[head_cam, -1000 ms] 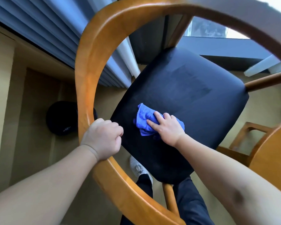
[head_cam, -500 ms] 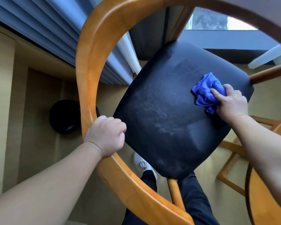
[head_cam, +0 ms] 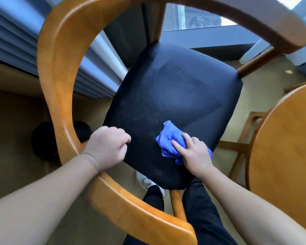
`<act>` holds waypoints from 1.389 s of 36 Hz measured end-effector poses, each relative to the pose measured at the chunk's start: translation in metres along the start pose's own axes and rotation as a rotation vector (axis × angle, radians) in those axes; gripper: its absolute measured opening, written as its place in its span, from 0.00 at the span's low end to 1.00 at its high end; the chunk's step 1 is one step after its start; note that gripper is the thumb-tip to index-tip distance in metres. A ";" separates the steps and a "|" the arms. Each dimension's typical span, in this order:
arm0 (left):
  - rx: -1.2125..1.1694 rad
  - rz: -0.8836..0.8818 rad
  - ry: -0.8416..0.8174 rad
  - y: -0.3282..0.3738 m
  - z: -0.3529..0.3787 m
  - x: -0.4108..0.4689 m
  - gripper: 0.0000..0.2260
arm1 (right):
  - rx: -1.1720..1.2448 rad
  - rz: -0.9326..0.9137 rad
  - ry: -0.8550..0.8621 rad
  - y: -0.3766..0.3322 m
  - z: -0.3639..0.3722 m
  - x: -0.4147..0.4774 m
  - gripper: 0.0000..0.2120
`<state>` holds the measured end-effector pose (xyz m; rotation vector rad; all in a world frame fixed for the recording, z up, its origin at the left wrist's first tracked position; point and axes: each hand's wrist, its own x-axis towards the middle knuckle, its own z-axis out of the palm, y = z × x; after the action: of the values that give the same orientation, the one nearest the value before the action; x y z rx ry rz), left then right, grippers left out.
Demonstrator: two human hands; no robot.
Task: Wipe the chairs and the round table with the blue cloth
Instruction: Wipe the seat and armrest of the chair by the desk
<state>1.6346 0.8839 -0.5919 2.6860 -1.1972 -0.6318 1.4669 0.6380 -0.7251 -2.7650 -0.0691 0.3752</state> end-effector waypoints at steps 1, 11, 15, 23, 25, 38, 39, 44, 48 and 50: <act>0.001 0.058 0.001 0.007 0.004 0.007 0.12 | -0.009 -0.015 0.005 0.005 0.002 -0.002 0.34; -0.055 0.236 0.070 0.048 0.023 0.039 0.11 | -0.044 0.175 0.165 0.074 -0.016 -0.019 0.23; -0.066 0.231 0.078 0.044 0.022 0.036 0.12 | -0.036 0.441 0.164 0.089 -0.024 -0.017 0.31; -0.050 0.177 0.075 0.030 0.020 0.027 0.12 | 0.251 1.066 0.201 0.078 -0.043 0.019 0.31; -0.051 0.164 0.077 0.026 0.015 0.027 0.13 | 0.294 1.097 0.199 0.079 -0.052 0.023 0.31; -0.039 0.009 0.163 0.007 -0.004 0.063 0.15 | -0.062 0.274 0.094 0.048 -0.113 0.166 0.31; -0.045 -0.009 0.161 0.007 -0.006 0.066 0.15 | -0.097 0.243 0.043 0.043 -0.117 0.181 0.34; -0.086 -0.112 0.189 0.008 -0.012 0.078 0.15 | -0.214 0.081 -0.060 0.019 -0.123 0.235 0.38; -0.116 -0.152 0.213 0.002 -0.014 0.086 0.14 | -0.315 -0.118 -0.052 0.003 -0.115 0.263 0.31; -0.131 -0.167 0.223 -0.002 -0.013 0.089 0.14 | -0.362 -0.183 -0.092 0.000 -0.105 0.273 0.29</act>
<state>1.6952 0.8189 -0.6091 2.6774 -0.8530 -0.4012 1.7577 0.6289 -0.6980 -3.0582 -0.4514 0.4822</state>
